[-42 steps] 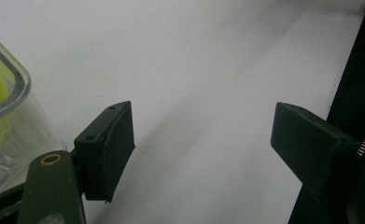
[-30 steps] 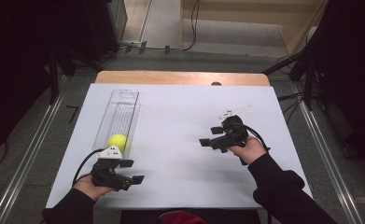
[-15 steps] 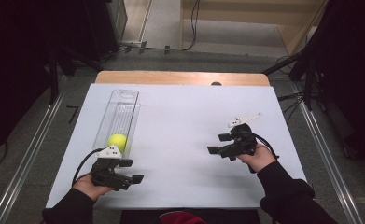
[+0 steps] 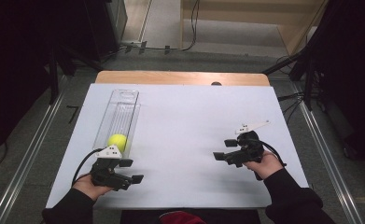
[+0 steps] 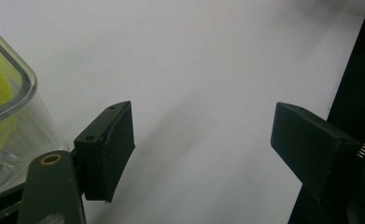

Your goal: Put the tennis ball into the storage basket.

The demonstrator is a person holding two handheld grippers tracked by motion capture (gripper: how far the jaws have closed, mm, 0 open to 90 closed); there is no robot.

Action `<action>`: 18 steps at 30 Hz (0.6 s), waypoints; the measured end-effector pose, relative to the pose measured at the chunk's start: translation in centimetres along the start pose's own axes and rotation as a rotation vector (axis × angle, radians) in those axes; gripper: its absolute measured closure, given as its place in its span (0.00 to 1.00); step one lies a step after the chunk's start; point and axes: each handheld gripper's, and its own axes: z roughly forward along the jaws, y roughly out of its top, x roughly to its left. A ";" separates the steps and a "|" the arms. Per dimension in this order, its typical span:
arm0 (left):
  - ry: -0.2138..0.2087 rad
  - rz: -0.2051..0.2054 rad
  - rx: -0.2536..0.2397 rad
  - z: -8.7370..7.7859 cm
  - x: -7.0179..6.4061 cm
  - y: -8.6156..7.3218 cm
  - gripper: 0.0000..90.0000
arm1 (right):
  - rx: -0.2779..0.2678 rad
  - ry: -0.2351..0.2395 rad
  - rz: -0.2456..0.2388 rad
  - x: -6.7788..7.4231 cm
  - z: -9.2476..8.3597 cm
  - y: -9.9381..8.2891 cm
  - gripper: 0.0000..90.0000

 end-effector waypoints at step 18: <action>0.002 -0.004 -0.004 0.0 0.0 0.0 0.25 | -0.001 -0.025 0.032 -0.6 -1.5 -2.6 0.22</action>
